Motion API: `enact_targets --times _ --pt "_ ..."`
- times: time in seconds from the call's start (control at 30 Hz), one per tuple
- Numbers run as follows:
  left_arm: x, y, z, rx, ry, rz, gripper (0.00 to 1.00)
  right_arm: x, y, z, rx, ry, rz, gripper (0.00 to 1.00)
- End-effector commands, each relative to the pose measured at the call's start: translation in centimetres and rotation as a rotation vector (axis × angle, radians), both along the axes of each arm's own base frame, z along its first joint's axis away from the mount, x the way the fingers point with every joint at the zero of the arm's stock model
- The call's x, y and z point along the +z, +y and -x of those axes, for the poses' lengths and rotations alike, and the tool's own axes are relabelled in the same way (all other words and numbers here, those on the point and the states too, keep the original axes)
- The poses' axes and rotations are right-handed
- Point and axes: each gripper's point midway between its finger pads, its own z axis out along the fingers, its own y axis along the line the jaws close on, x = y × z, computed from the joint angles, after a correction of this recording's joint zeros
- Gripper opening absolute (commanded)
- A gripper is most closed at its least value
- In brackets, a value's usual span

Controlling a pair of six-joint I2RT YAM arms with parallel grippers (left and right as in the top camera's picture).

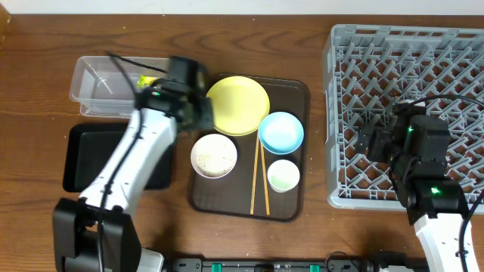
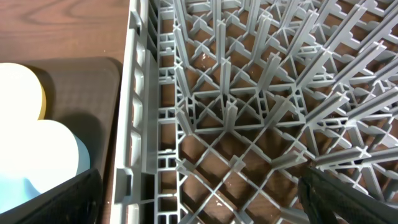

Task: Sort waste into correct bins and load items into the dishwasher rack
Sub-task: 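Carry wrapper with left gripper into clear bin and release, then grasp rim of white rice bowl with left gripper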

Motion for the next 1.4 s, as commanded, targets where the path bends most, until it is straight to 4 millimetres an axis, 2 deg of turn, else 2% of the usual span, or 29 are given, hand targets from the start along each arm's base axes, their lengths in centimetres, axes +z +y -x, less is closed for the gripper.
enact_targets --times 0.0,0.23,0.33,0.53,0.83,1.0,1.2,1.23,1.33,1.37 --pt "-0.1 -2.2 1.7 -0.094 0.03 -0.018 0.52 0.7 0.3 -0.2 0.014 -0.014 0.001 0.99" --pt "-1.0 -5.9 4.3 -0.214 0.057 -0.031 0.54 0.7 0.4 -0.1 0.018 -0.01 -0.003 0.99" --pt "-1.8 -6.8 5.3 -0.25 0.076 -0.04 0.54 0.6 0.5 -0.1 0.02 -0.007 -0.004 0.98" --pt "-4.5 -7.5 7.4 -0.267 0.163 -0.07 0.54 0.5 0.8 0.0 0.036 0.001 -0.019 0.98" --pt "-7.9 -8.3 8.2 -0.3 0.241 -0.114 0.52 0.4 1.3 0.1 0.056 0.003 -0.036 0.97" --pt "-9.5 -8.3 8.5 -0.306 0.281 -0.134 0.35 0.5 1.3 0.1 0.055 0.002 -0.036 0.96" --pt "-9.5 -8.3 8.5 -0.305 0.279 -0.135 0.19 0.5 1.3 0.1 0.055 0.002 -0.036 0.95" --pt "-9.5 -8.3 8.5 -0.305 0.278 -0.134 0.19 0.5 1.3 0.1 0.055 0.002 -0.036 0.95" --pt "-9.5 -8.0 8.3 -0.3 0.269 -0.156 0.07 0.5 1.3 0.1 0.055 0.002 -0.036 0.95" --pt "-9.5 -7.8 8.2 -0.299 0.268 -0.162 0.06 0.5 1.3 0.1 0.055 0.001 -0.036 0.95"
